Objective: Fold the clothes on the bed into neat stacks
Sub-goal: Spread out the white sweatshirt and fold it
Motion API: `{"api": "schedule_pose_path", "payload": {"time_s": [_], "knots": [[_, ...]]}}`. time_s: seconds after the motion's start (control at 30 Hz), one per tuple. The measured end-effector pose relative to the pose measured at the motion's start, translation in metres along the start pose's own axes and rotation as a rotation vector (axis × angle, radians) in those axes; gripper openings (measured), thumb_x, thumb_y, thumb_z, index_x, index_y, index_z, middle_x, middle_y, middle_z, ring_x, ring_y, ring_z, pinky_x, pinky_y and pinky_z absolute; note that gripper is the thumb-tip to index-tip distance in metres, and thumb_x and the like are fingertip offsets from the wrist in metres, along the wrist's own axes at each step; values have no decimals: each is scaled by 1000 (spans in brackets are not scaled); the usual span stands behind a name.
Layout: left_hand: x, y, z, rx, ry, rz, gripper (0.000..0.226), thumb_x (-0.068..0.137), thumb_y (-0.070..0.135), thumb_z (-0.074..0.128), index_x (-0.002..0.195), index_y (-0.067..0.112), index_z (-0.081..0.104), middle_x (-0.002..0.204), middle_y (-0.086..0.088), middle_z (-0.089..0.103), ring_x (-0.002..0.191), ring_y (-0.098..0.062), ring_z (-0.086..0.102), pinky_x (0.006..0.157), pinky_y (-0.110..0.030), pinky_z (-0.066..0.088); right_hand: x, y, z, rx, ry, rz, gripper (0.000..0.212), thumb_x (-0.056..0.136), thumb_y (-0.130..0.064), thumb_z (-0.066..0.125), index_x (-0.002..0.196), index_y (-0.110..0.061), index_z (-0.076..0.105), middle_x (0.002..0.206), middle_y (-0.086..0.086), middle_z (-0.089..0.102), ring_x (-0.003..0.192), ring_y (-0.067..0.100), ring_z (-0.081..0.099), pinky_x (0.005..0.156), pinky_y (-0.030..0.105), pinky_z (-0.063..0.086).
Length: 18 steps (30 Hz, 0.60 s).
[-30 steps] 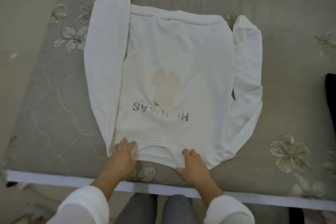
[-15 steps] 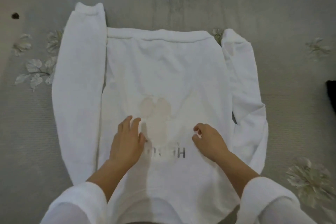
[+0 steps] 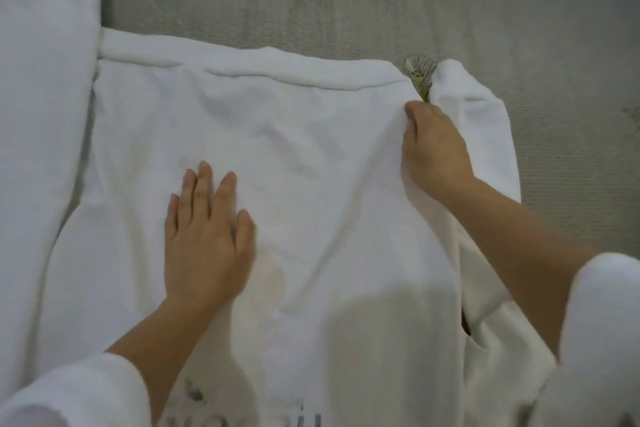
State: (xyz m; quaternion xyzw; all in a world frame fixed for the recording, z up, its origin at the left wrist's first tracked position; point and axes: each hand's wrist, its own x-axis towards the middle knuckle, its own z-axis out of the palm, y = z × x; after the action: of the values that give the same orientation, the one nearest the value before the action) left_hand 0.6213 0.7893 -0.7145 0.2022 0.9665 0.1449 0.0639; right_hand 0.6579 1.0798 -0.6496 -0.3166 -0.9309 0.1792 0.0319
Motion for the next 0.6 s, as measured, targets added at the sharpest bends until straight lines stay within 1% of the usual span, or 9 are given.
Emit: {"api": "schedule_pose_path", "payload": {"time_s": [0.07,0.17,0.23,0.3,0.37,0.4,0.5,0.53,0.6], "knots": [[1,3,-1,3,7,-18,58,91,40,30,147,23,30,158,-8,20,147,-20,10,117,-33,2,24,0,3,42,2,46,34,101,-15,29,130,-8,45,128,12,54,117,31,49,92,35,35],[1,6,-4,8,7,-48,60,90,40,30,147,23,31,158,-7,20,147,-20,10,116,-35,5,54,-6,6,218,65,292,35,103,-18,27,122,-3,52,121,16,59,113,31,52,85,31,33],[2,8,-6,7,-4,-57,61,89,40,30,146,22,33,158,-8,21,147,-20,11,116,-36,6,68,-9,5,324,63,430,27,99,-15,35,99,-5,60,100,14,61,97,29,54,78,31,35],[3,10,-8,8,-17,-59,61,89,40,29,146,21,34,158,-8,20,147,-20,10,117,-35,4,75,-14,4,537,-9,501,14,88,-16,50,75,-14,53,74,1,52,77,22,47,67,27,36],[4,11,-10,13,-29,-69,61,89,40,27,147,22,32,159,-6,18,147,-18,7,116,-31,-2,69,-23,1,662,-154,496,5,80,-15,62,78,-14,58,68,-4,51,66,15,49,57,19,39],[4,12,-10,14,-35,-74,61,89,41,27,147,22,32,159,-5,17,147,-17,5,116,-29,-4,65,-25,0,660,-231,467,11,77,-14,66,86,-10,64,70,-3,56,64,13,53,53,16,41],[4,13,-12,13,-39,-82,61,89,41,26,147,23,32,159,-5,16,147,-16,4,114,-26,-8,58,-25,5,467,-365,328,24,70,-19,72,92,-9,70,84,4,69,80,19,63,70,28,50],[4,13,-12,10,-39,-84,61,89,41,26,147,23,32,159,-5,17,147,-17,5,114,-26,-8,58,-23,5,426,-287,262,17,73,-18,70,87,-9,66,82,3,66,81,20,59,70,30,46],[5,13,-12,7,-31,-86,60,89,40,27,146,22,33,159,-6,19,146,-18,6,114,-27,-6,64,-14,0,368,40,150,10,81,-15,61,85,-14,52,71,-8,51,73,11,44,63,26,30]]}}
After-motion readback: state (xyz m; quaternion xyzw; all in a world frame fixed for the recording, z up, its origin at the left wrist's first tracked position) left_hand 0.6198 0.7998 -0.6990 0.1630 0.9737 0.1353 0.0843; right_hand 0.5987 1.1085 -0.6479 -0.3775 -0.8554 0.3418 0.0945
